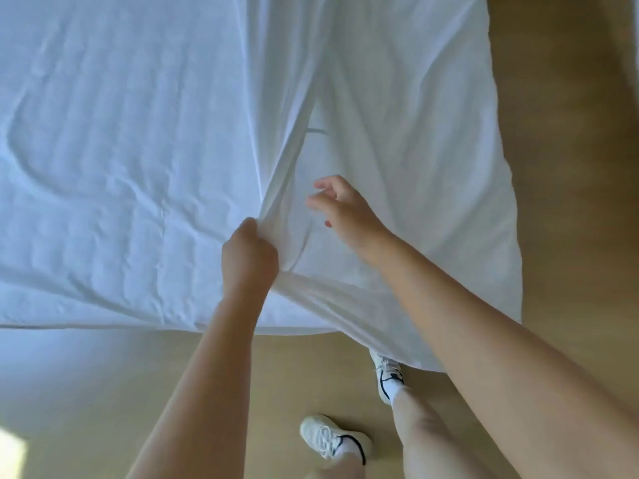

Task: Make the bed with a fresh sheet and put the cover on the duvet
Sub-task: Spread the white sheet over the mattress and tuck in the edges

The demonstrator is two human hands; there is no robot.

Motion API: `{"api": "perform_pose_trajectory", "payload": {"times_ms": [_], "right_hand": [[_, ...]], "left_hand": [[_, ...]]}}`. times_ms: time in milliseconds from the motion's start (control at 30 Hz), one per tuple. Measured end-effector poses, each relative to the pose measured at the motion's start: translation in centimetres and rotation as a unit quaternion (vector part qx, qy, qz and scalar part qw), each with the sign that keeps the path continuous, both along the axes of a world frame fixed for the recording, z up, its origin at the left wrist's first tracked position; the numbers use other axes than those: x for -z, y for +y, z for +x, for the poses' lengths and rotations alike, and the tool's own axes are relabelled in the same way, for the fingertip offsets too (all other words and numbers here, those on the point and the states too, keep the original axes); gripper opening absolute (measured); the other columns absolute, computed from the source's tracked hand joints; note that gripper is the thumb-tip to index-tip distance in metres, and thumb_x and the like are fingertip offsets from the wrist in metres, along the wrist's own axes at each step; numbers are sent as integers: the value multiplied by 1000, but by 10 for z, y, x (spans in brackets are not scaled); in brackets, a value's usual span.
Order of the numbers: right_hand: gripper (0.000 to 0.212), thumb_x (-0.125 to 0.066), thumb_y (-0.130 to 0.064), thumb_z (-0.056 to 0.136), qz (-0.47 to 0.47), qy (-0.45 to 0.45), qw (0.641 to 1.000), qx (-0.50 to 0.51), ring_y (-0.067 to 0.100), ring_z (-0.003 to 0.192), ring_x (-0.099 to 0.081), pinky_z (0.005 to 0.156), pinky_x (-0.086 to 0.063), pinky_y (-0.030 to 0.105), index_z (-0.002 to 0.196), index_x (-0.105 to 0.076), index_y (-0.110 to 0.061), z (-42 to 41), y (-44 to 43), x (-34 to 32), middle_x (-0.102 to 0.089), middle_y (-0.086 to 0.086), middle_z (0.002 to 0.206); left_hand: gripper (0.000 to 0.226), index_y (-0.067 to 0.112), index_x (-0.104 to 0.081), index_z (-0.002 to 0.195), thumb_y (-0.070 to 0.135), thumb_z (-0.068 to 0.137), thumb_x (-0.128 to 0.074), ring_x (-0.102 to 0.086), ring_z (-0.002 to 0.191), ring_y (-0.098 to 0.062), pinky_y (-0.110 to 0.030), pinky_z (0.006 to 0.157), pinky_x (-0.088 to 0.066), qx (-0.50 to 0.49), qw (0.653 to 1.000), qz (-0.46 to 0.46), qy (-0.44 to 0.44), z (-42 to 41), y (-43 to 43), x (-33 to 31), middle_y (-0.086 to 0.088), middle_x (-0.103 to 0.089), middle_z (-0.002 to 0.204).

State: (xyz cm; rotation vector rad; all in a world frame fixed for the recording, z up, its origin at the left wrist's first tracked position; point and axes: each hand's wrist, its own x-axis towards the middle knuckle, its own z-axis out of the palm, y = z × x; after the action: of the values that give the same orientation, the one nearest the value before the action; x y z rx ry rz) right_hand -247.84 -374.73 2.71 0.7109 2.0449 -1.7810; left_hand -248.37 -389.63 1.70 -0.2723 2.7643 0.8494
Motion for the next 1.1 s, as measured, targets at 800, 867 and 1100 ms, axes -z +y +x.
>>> {"api": "perform_pose_trajectory", "payload": {"times_ms": [800,867,1100], "right_hand": [[48,-56,-42,91,-35,23,997,59,15,91,-55,85,-44,33,129,-51,-12,-141,-315,19,-53,-8,96],[54,-55,-44,91,-124,17,969,215,18,93,-57,81,-47,35,133,-44,-12,-198,-321,15,-56,2,101],[11,-47,-10,90,-121,-31,940,318,20,61,-50,41,-39,15,80,-47,-13,-318,-430,15,-48,5,75]], "left_hand": [[20,12,-37,68,0,84,-38,-41,66,-23,-21,55,-25,183,979,-81,-31,-250,-297,-15,1,-45,70],[28,16,-33,61,0,82,-39,-38,55,-15,-21,47,-29,165,985,-31,-32,-247,-341,-13,2,-41,60],[15,4,-54,79,5,80,-39,-46,64,-21,-42,59,-46,94,959,90,-251,-214,-442,13,-4,-51,66]]}}
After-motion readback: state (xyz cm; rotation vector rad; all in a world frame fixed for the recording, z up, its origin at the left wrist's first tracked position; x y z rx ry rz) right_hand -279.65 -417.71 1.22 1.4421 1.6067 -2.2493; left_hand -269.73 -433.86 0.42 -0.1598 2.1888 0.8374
